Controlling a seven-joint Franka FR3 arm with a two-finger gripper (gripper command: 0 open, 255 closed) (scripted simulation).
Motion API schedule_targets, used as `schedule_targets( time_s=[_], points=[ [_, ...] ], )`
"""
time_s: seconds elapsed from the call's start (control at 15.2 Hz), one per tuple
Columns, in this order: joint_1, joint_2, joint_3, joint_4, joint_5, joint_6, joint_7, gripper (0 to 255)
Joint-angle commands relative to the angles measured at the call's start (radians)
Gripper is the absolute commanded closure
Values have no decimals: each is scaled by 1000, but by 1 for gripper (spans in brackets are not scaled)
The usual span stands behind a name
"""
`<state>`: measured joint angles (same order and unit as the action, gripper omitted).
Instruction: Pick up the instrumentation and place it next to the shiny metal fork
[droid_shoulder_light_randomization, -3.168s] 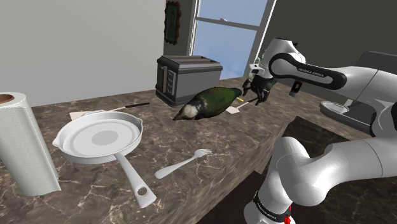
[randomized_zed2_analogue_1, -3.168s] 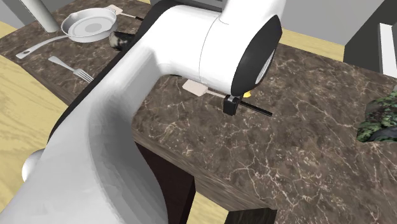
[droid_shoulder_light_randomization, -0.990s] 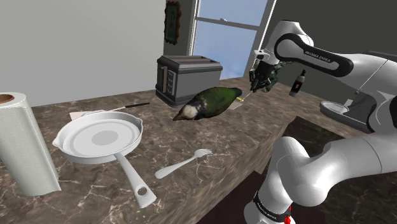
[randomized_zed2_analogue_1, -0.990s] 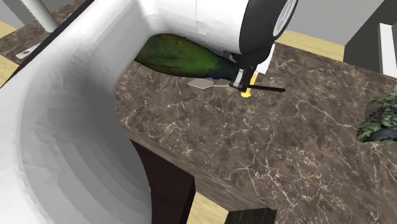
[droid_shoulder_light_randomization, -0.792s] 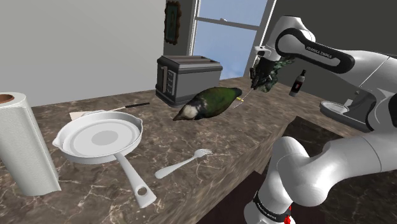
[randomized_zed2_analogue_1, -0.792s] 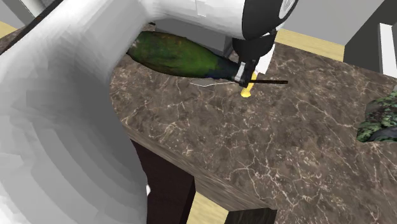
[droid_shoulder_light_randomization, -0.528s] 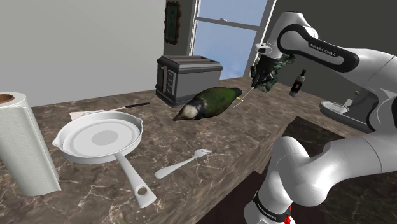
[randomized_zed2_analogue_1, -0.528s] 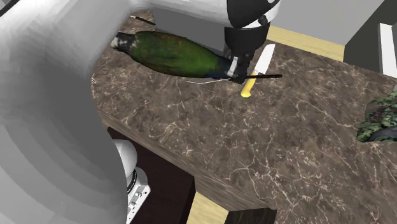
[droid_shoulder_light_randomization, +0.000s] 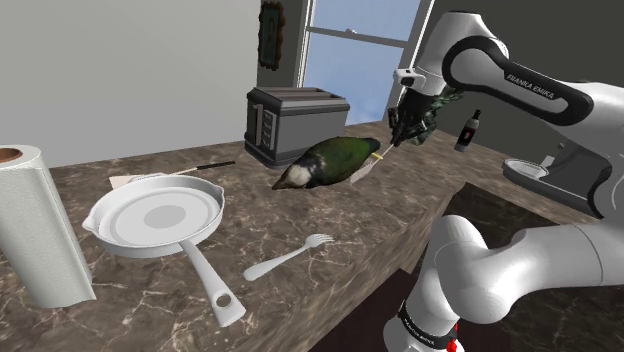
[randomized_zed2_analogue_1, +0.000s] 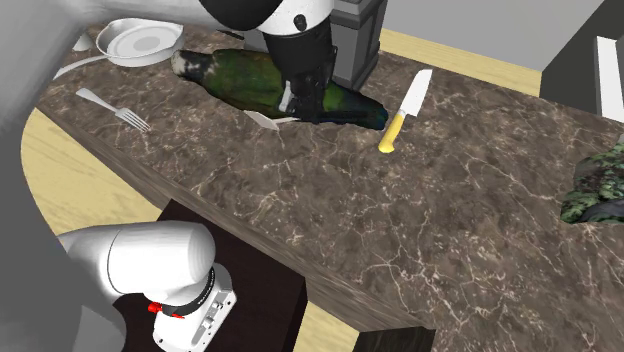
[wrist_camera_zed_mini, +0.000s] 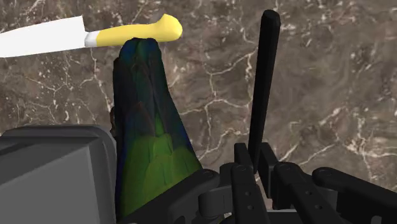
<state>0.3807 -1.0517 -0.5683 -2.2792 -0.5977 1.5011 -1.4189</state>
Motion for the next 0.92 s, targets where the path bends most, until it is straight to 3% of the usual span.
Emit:
schedule_targets(
  time_s=[0.0,0.86],
  points=[
    [-9,-25,58,-38,34,-15,45,255],
    [21,-88,405,-168,296,-62,334,255]
  ],
)
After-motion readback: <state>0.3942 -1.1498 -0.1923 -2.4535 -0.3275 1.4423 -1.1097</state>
